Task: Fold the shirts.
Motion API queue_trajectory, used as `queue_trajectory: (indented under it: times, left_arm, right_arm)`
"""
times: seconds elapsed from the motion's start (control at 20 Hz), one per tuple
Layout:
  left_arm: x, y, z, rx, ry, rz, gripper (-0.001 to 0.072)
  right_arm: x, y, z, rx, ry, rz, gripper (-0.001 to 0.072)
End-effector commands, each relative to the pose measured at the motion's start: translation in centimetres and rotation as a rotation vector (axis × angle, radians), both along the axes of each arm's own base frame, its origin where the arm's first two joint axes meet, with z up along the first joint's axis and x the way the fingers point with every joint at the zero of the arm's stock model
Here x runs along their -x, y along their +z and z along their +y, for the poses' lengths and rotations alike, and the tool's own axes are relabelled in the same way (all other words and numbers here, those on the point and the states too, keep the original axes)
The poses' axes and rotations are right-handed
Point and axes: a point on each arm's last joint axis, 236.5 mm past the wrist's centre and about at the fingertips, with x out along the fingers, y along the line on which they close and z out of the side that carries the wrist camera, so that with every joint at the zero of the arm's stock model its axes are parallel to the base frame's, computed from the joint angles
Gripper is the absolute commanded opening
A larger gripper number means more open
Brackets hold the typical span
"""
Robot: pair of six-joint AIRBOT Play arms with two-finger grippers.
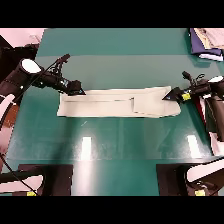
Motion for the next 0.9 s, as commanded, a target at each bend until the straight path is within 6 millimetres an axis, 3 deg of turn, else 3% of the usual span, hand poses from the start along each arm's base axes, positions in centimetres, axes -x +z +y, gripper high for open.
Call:
queue_trajectory:
  times: [0.0,0.05,0.2,0.35,0.55,0.7,0.85]
  left_arm:
    - [0.1,-0.1,-0.1,0.01,0.038,0.035,0.0023]
    - [0.1,-0.1,-0.1,0.01,0.04,0.042,0.0023]
    - [-0.2,-0.1,-0.1,0.019,0.078,0.053,0.0021]
    - [-0.4,-0.1,-1.8,0.022,0.063,0.026,0.0022]
    - [0.1,-2.7,-8.0,0.012,-0.034,0.017,0.0021]
    - [0.1,-4.9,-14.0,0.023,-0.136,0.037,0.0022]
    - [-1.2,-6.0,-19.1,0.046,-0.205,0.017,0.0022]
  right_arm:
    - [-0.1,0.5,1.6,-0.039,0.031,-0.016,0.0089]
    - [0.0,0.6,1.6,-0.044,0.036,-0.015,0.0015]
    - [0.2,2.1,1.5,-0.04,0.042,-0.04,0.0013]
    - [-0.2,5.8,1.4,-0.01,0.018,-0.104,0.0011]
    - [-0.7,12.9,3.4,0.006,0.058,-0.178,0.0011]
    - [-1.5,18.3,6.9,0.024,0.112,-0.272,0.001]
    - [-1.6,22.8,11.7,0.025,0.195,-0.37,0.001]
